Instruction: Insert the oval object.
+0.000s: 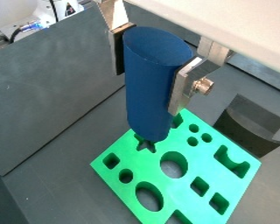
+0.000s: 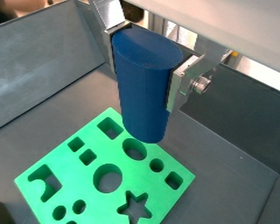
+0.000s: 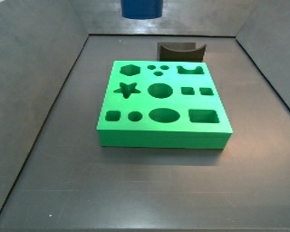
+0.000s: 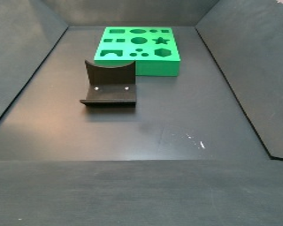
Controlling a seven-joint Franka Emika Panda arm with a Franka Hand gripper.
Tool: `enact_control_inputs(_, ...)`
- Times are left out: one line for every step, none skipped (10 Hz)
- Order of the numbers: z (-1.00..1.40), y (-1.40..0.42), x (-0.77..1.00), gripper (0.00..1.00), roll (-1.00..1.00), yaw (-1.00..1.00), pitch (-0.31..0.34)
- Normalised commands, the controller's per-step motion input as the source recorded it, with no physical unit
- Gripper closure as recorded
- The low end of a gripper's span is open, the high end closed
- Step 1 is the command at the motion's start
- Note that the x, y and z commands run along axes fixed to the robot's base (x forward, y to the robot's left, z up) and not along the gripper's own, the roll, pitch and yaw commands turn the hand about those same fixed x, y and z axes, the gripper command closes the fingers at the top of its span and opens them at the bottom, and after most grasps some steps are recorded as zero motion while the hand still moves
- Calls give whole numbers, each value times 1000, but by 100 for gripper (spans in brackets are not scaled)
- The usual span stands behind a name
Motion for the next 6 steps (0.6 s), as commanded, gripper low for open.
enact_control_inputs(-1000,-600,300,100,154,-391,-91)
enact_control_inputs(-1000,-597,300,100,153,-391,-91)
enact_control_inputs(-1000,-597,300,100,153,-391,-91)
enact_control_inputs(-1000,-597,300,100,151,-391,-90)
enact_control_inputs(-1000,-597,300,100,153,-391,-90)
enact_control_inputs(-1000,-369,511,100,180,-434,0)
